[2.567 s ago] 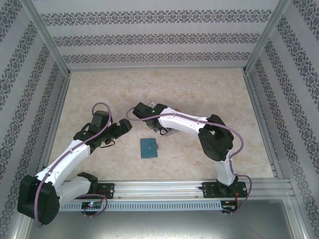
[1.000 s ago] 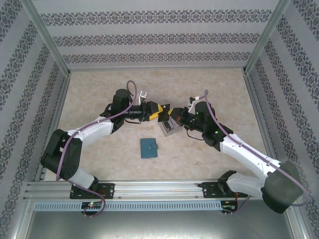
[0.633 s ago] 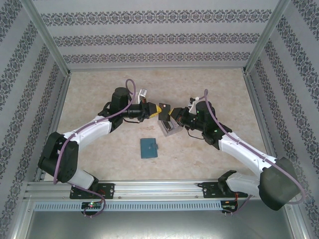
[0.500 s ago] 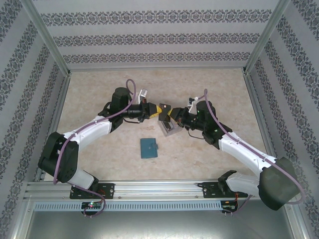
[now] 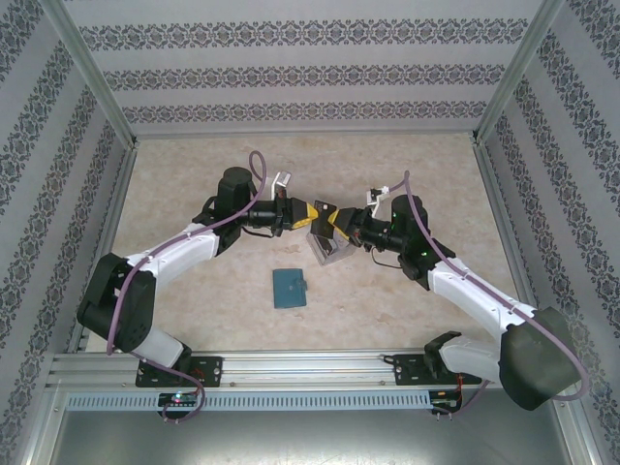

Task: Put the credit cards into the card holder
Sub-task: Pick up the credit card from the storage box.

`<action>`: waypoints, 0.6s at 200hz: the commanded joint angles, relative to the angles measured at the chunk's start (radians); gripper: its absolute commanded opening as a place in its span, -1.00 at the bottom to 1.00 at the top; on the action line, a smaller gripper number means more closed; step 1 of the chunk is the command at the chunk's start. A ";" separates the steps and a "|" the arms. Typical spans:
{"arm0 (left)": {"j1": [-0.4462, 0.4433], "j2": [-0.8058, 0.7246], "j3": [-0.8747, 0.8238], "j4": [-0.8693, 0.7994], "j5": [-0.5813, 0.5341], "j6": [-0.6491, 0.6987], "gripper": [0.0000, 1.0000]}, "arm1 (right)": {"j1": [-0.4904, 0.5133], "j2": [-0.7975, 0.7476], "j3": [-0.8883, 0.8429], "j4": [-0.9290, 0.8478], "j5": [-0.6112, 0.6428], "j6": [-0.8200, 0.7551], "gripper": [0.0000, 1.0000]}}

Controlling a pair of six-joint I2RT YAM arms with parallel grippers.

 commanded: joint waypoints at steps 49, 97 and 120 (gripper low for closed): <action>-0.009 -0.010 0.010 0.016 0.004 0.030 -1.00 | -0.003 -0.008 -0.032 0.111 -0.059 0.038 -0.69; -0.007 -0.030 0.026 -0.335 -0.174 0.204 0.07 | 0.019 -0.051 -0.033 -0.091 0.091 -0.053 -0.89; -0.003 -0.056 0.026 -0.562 -0.336 0.290 0.64 | 0.097 -0.079 -0.033 -0.307 0.367 -0.119 -0.89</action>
